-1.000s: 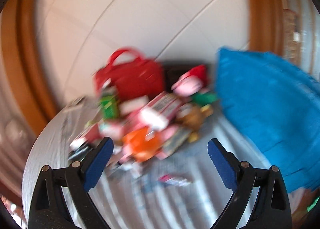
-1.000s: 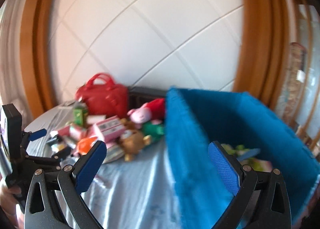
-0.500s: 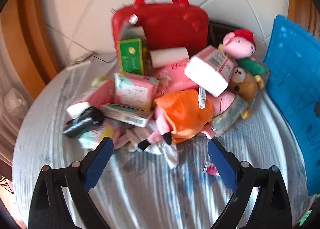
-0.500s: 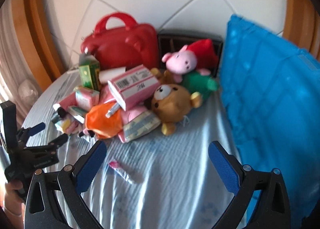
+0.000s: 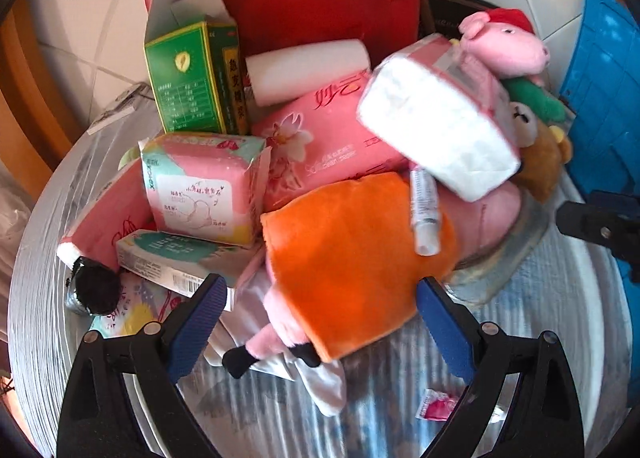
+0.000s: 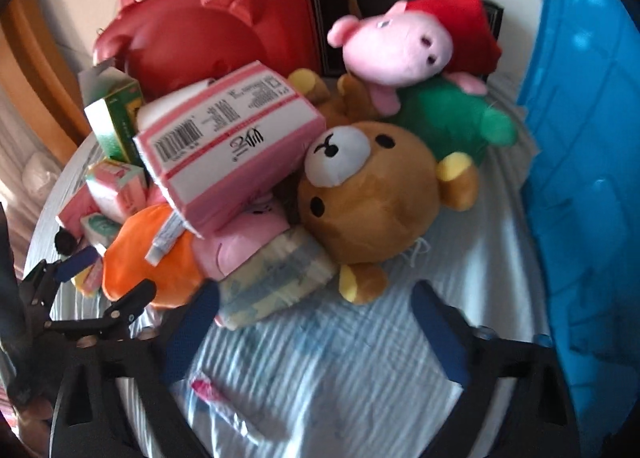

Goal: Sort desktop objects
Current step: 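Lower both open grippers toward the pink toothpaste tube and tape roll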

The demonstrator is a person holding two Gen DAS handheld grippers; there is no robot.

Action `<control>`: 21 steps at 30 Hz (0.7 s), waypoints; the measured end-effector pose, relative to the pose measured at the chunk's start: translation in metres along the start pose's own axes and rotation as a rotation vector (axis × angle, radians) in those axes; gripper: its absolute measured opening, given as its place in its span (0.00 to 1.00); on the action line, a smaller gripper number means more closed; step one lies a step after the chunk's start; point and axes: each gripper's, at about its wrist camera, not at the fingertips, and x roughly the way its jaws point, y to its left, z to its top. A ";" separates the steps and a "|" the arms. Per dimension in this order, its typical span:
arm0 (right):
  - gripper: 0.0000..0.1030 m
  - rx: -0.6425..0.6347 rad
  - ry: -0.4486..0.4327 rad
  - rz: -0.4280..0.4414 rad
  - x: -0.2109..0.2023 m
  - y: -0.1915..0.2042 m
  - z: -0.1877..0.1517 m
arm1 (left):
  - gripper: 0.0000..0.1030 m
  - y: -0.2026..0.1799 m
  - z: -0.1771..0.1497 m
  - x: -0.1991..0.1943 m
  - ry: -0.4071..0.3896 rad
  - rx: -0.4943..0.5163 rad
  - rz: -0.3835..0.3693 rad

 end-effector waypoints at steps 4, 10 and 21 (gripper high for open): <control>0.77 0.038 0.034 0.057 0.023 0.003 0.004 | 0.94 0.003 -0.001 0.005 0.022 -0.033 -0.039; 0.80 0.111 0.073 0.096 0.045 -0.007 0.000 | 0.94 -0.007 -0.005 0.007 0.029 0.012 -0.020; 0.41 0.151 0.174 -0.043 0.029 -0.063 -0.055 | 0.94 -0.026 -0.029 -0.001 0.082 0.045 -0.055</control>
